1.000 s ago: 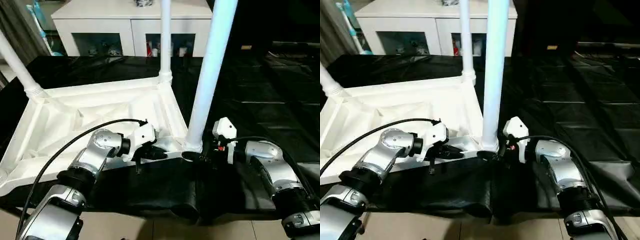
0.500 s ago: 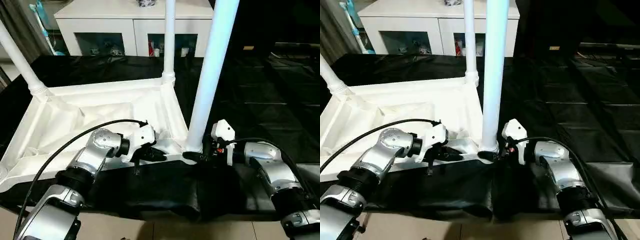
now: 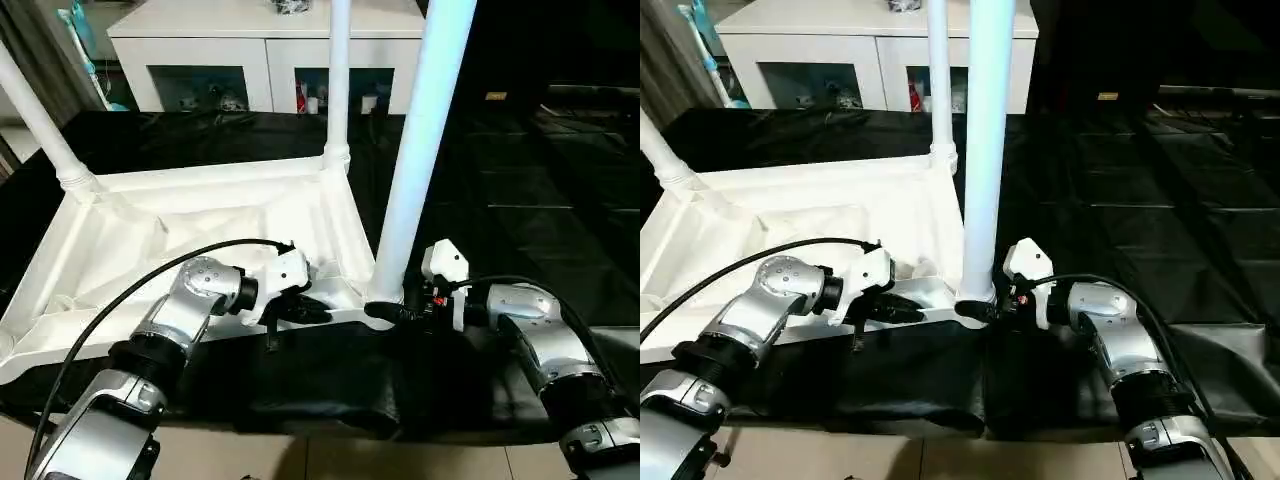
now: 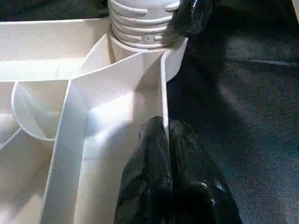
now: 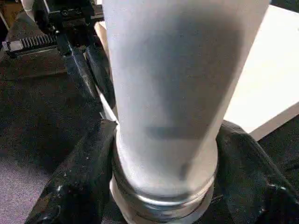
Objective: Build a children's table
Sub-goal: Rotate leg to tighten
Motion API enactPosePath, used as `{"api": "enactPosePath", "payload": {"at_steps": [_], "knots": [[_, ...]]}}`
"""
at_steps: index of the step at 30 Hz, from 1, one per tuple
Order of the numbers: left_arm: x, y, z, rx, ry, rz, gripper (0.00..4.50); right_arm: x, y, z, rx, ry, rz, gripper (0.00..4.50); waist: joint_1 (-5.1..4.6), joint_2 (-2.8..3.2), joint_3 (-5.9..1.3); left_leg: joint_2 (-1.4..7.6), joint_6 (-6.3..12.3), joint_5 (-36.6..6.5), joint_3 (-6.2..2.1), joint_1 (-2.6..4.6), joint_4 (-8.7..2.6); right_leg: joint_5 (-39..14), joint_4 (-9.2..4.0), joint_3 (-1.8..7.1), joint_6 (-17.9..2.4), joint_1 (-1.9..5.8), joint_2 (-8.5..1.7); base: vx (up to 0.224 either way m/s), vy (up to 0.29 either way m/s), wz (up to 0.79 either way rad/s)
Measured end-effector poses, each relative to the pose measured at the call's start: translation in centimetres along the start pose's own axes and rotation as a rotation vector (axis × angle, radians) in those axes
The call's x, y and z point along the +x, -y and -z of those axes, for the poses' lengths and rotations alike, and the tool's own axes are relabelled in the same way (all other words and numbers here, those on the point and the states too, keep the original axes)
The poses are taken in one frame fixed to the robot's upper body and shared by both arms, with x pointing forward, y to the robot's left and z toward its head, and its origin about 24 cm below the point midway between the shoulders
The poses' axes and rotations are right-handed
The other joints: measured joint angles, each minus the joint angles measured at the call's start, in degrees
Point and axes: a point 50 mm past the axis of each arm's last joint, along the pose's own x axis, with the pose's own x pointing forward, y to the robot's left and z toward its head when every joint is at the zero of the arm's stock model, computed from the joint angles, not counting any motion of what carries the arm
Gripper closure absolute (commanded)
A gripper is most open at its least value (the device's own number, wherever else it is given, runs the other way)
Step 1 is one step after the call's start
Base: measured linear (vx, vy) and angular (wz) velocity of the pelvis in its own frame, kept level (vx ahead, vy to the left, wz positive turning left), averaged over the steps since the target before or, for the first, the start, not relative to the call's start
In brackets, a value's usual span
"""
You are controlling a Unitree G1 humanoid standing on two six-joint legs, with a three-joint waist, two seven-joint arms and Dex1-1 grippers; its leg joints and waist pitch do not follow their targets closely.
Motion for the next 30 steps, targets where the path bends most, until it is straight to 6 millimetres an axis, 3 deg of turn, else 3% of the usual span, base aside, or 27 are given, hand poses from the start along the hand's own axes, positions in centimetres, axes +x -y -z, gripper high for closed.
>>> {"api": "enactPosePath", "payload": {"at_steps": [3, 10, 14, 20, 25, 27, 30], "knots": [[0.2, -0.4, 0.1, -0.024, -0.005, -0.054, 4.50, 0.8, 0.1, 0.4, 0.013, 0.013, 0.081, 1.78, -0.16, 0.03, -0.03, 0.00, -0.07, 0.0, 0.00, 0.15, 0.05, 0.0, 0.06, 0.02, -0.1, 0.12, 0.00, 0.000, 0.000, 0.00], [1.6, -1.9, -0.4, -0.093, -0.019, -0.214, 4.50, 3.2, 1.1, 0.5, 0.083, 0.024, 0.366, 1.79, -1.61, -0.06, -0.05, -0.09, -0.38, -0.2, -0.02, 0.20, 0.09, 0.1, -0.11, 0.15, 0.0, 0.26, 0.00, 0.000, 0.000, 0.00], [3.3, -2.7, -1.2, -0.160, -0.029, -0.312, 4.50, 5.1, 1.8, 0.3, 0.206, 0.044, 0.572, 1.80, -2.00, -0.12, -0.08, -0.14, -0.39, -0.2, -0.02, 0.22, 0.13, 0.1, -0.19, 0.23, 0.0, 0.29, 0.00, 0.000, 0.000, 0.00], [5.0, -3.1, -2.0, -0.240, -0.029, -0.381, 4.50, 6.3, 2.6, -0.2, 0.247, 0.008, 0.751, 1.80, -2.13, -0.15, -0.14, -0.15, -0.39, -0.2, -0.03, 0.21, 0.12, 0.1, -0.26, 0.23, 0.0, 0.35, 0.00, 0.000, 0.000, 0.00], [5.4, -3.2, -2.2, -0.274, -0.018, -0.389, 4.50, 6.5, 2.7, -0.2, 0.252, 0.003, 0.782, 1.80, -1.97, -0.17, -0.28, -0.15, -0.38, -0.2, -0.05, 0.21, 0.11, 0.1, -0.24, 0.23, 0.0, 0.39, 0.00, 0.000, 0.000, 0.00], [5.4, -3.2, -2.1, -0.275, -0.016, -0.388, 4.50, 6.4, 2.7, -0.2, 0.258, 0.007, 0.784, 1.25, -1.97, -0.17, -0.34, -0.15, -0.38, -0.2, -0.05, 0.21, 0.11, 0.1, -0.24, 0.23, 0.0, 0.40, 0.00, 0.000, 0.000, 0.00], [5.3, -3.2, -2.1, -0.272, -0.016, -0.391, 4.50, 6.5, 2.6, -0.2, 0.271, 0.021, 0.773, 1.01, -2.07, -0.15, -0.35, -0.15, -0.38, -0.2, -0.05, 0.21, 0.11, 0.1, -0.25, 0.22, 0.0, 0.39, 0.00, 0.000, 0.000, 0.00]]}}
